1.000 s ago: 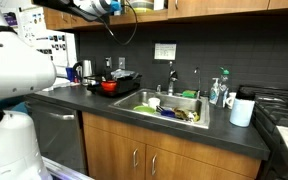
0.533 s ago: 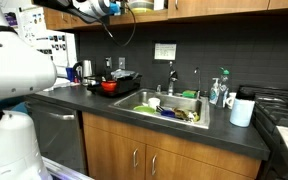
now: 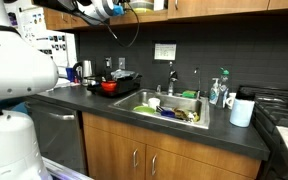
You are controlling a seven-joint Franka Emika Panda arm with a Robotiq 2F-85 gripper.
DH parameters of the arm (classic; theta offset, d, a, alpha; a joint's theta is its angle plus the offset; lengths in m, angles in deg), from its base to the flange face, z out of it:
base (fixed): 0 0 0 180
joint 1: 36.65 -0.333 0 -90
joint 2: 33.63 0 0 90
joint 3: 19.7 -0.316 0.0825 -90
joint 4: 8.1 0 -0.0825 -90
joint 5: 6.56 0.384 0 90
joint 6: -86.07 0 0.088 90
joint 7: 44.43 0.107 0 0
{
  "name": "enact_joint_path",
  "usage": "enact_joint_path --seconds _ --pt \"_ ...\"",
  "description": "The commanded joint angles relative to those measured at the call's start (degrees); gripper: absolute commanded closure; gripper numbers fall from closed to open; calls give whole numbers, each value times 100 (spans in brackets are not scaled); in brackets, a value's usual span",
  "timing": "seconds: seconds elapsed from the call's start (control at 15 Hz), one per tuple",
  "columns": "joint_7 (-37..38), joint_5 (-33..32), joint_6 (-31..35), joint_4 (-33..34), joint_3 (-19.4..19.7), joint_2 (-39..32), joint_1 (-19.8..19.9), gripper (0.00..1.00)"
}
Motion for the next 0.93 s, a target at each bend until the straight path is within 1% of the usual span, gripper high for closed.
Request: enact_joint_path --seconds 0.0,0.2,0.27,0.53,0.87 --pt "110 -6 94 339 -313 187 451 0" --pt "116 -36 161 502 -590 230 716 0" --pt "142 -37 76 684 -702 281 857 0" --pt "133 -41 81 1004 -1061 391 1285 0" --pt "108 -19 91 1187 -1316 462 1626 0"
